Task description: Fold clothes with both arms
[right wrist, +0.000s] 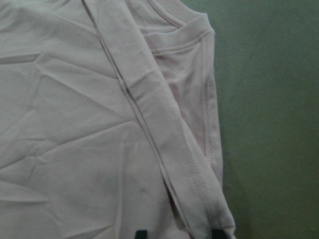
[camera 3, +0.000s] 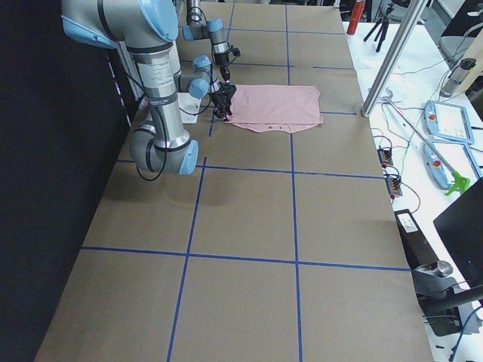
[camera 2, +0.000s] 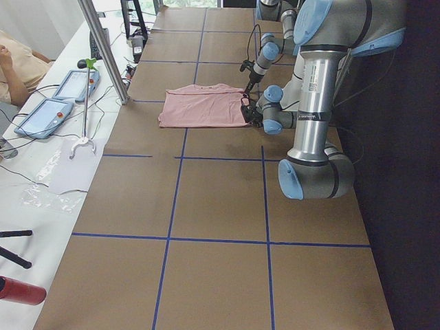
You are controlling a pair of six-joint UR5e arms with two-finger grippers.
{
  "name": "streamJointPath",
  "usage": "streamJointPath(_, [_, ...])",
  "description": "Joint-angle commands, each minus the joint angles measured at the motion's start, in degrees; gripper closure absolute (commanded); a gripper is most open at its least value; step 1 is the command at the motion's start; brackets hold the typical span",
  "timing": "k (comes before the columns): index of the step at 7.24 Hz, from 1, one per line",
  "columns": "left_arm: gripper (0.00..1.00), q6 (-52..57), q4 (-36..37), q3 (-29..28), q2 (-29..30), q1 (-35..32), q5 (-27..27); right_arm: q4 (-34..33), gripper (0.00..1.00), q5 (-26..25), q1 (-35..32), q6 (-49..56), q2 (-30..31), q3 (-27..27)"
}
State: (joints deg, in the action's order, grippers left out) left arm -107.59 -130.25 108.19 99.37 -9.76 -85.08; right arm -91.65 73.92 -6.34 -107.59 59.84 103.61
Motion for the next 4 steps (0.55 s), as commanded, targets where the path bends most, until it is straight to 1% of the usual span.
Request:
streamJointPath(1, [1.0,0.0,0.0,0.0,0.0,0.0,0.0,0.1,1.0,0.0,0.0,-1.0,-0.1,0.2])
streamJointPath(4, [1.0,0.0,0.0,0.0,0.1,0.0,0.0,0.1,1.0,0.0,-0.7,-1.0,-0.1,1.2])
